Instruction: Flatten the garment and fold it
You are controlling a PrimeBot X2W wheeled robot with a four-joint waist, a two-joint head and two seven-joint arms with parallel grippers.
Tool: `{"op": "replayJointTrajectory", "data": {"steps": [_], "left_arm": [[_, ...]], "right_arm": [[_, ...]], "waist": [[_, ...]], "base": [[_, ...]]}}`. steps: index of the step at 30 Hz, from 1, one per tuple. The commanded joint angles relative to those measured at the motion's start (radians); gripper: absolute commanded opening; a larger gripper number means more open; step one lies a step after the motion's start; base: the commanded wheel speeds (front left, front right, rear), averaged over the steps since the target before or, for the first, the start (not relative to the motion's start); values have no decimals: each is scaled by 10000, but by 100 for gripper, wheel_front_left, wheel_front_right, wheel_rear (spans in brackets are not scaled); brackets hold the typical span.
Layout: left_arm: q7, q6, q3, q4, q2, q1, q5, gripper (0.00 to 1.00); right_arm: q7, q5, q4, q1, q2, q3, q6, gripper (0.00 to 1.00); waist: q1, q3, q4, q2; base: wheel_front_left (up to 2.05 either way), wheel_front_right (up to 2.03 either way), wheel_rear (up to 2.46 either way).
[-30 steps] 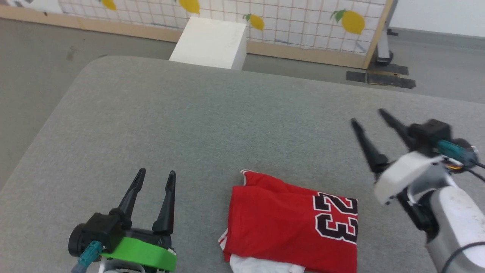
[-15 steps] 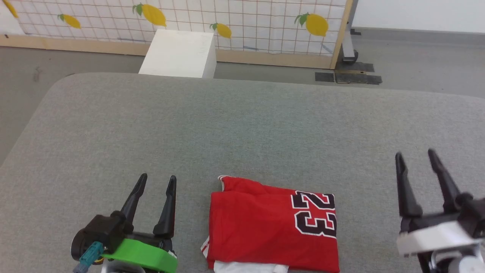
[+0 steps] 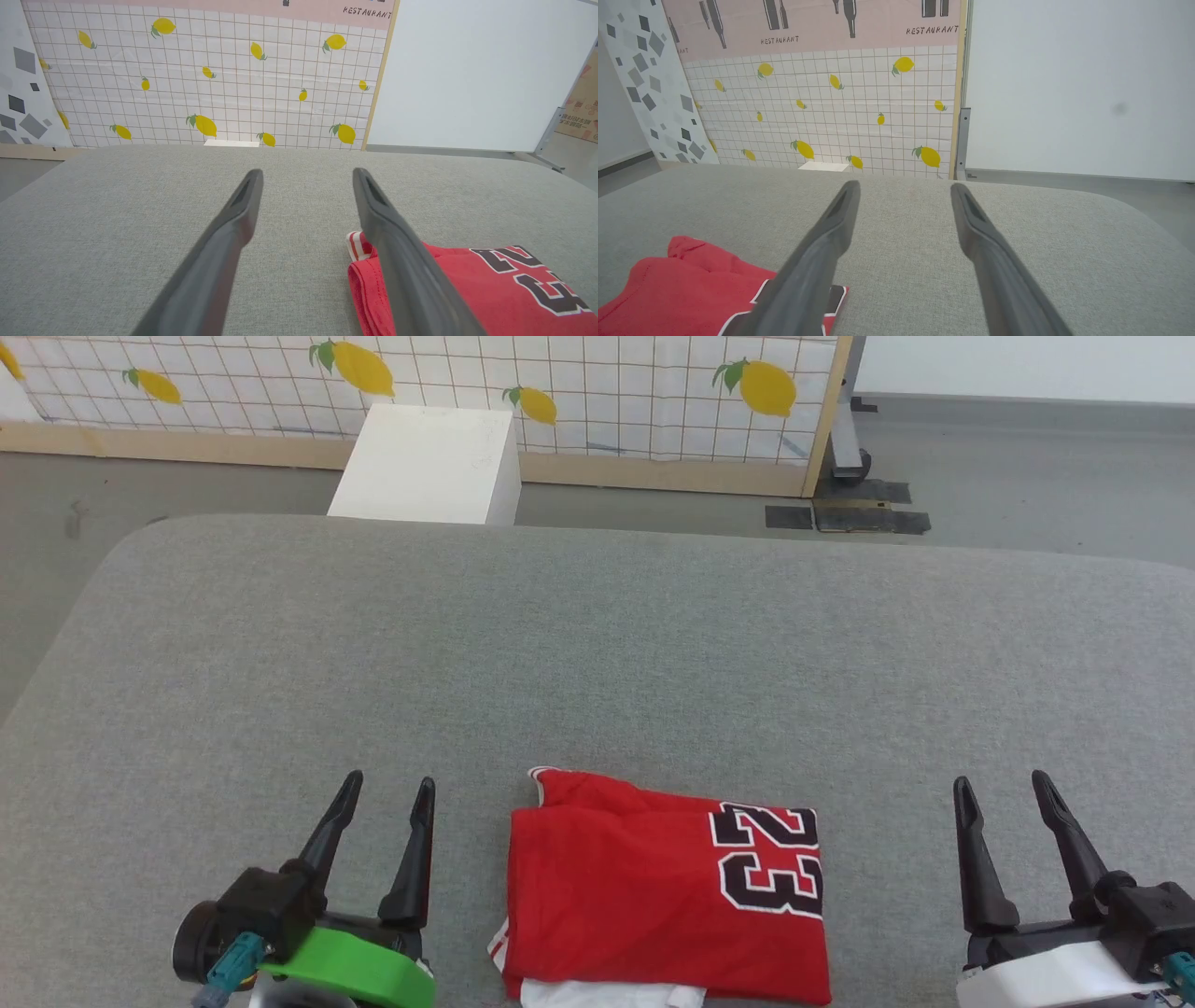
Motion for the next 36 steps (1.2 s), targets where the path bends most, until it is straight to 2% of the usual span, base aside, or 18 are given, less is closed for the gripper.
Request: {"op": "replayJointTrajectory", "data": {"steps": [1,13,16,21,27,31,36], "left_arm": [[-38,-38,28,20,16,-49,125,100],[-38,-38,-34,-37,21,-82,34,100],[-38,-38,-82,-44,5,-112,14,100],[-38,-38,-168,-21,-33,-228,-24,100],[-38,-38,-327,42,10,-418,-68,100],[-38,-38,-414,79,48,-542,-95,100],[-38,-38,-545,136,78,-683,-132,100]], "right_arm": [[-108,-93,-7,96,52,-20,37,100],[185,-53,-39,99,97,102,37,100],[1247,651,22,92,-133,328,37,100],[3630,3545,-109,-140,-534,695,37,100],[6376,5972,13,-476,-1179,741,37,100],[7837,6704,417,-734,-1137,626,37,100],[8779,6521,1057,-1142,-813,486,37,100]], "waist": [[0,-6,-4,-1],[0,84,133,-1],[0,200,228,-1],[0,504,422,-1],[0,887,738,-1],[0,1053,980,-1],[0,1172,1270,-1]], "base": [[0,0,0],[0,0,0],[0,0,0],[0,0,0],[0,0,0],[0,0,0],[0,0,0]]}}
